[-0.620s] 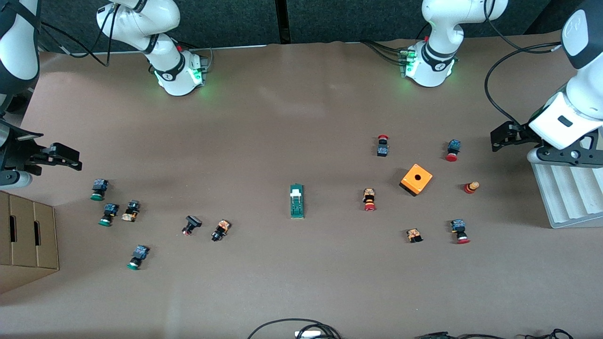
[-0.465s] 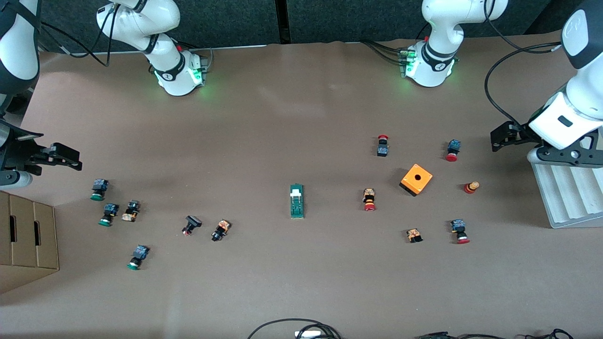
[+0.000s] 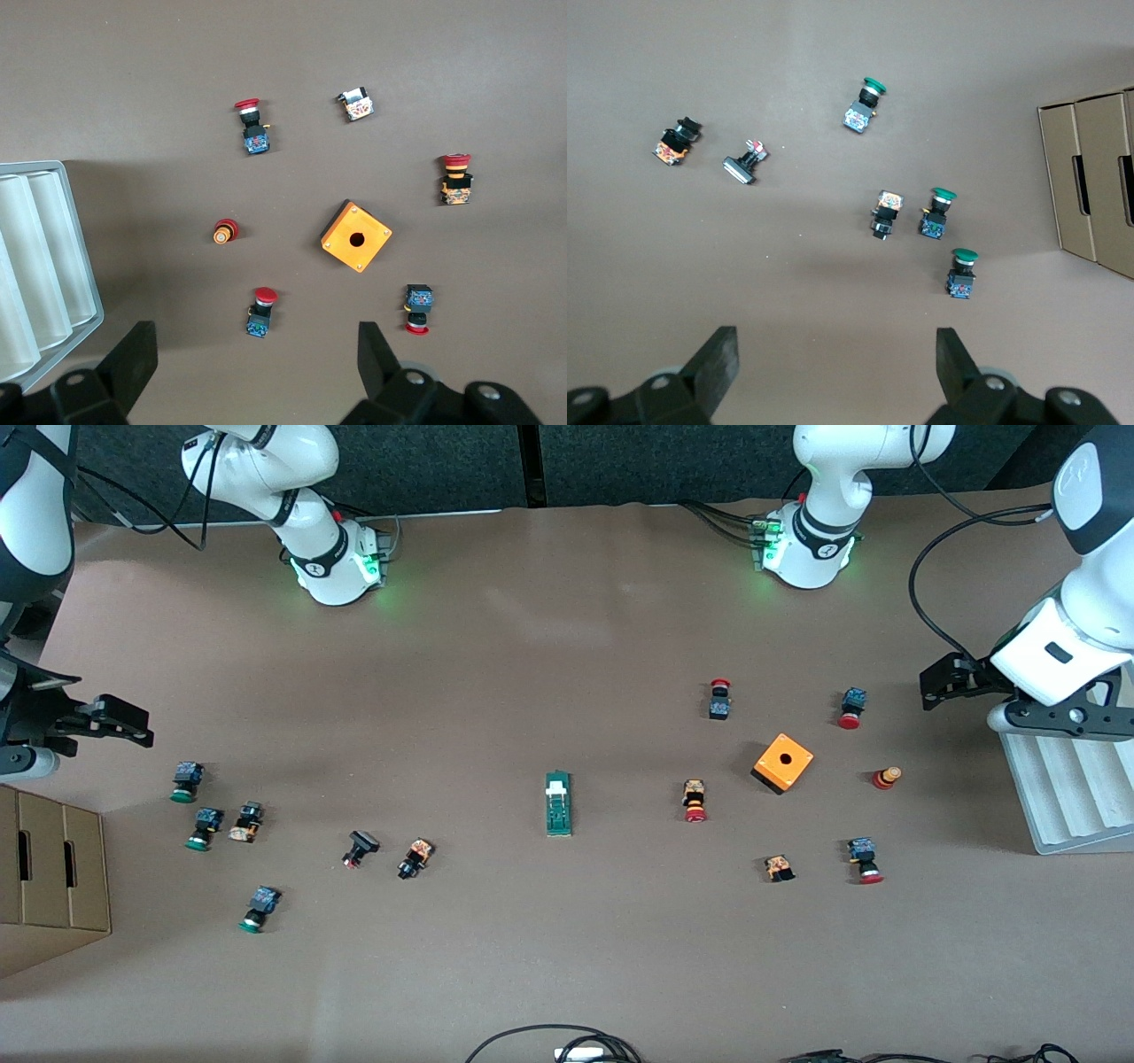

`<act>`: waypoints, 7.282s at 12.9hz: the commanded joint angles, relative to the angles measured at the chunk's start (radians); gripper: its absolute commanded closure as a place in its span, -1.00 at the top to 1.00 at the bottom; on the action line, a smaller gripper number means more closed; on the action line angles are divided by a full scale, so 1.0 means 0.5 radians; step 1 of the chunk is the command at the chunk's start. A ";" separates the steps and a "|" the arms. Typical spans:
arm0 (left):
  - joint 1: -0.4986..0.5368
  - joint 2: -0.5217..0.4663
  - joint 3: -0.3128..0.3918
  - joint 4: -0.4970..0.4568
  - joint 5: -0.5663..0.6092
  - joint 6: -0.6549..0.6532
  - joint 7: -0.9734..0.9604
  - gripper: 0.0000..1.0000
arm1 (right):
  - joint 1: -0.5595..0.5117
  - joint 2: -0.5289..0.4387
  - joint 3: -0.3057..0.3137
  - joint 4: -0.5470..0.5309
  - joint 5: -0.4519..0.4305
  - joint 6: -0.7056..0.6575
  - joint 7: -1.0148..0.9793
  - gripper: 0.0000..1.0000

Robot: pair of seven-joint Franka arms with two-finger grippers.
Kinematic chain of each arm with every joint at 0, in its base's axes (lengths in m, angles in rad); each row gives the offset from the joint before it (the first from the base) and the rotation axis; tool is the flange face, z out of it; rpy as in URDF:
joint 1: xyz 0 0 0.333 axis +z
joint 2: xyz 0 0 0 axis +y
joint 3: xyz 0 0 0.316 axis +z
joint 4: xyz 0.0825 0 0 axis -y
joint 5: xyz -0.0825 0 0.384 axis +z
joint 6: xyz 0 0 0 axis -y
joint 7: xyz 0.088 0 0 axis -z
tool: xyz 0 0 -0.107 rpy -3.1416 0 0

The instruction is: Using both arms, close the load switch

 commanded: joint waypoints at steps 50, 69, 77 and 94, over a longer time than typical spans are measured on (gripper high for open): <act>-1.266 1.827 -0.859 0.067 3.709 0.731 -4.715 1.00 | 0.165 0.149 -0.002 0.020 -0.010 -0.132 0.014 1.00; -1.333 2.061 -0.859 0.083 4.099 0.427 -5.062 0.62 | 1.242 0.842 -0.005 0.029 0.867 1.116 2.765 1.00; -1.361 2.064 -0.796 0.074 4.164 0.411 -5.068 0.43 | 1.338 1.192 -0.008 0.170 1.122 1.408 3.308 0.96; -1.478 2.147 -0.728 0.083 4.173 0.322 -5.102 0.45 | 1.488 1.364 0.001 -0.036 1.119 1.675 3.327 0.67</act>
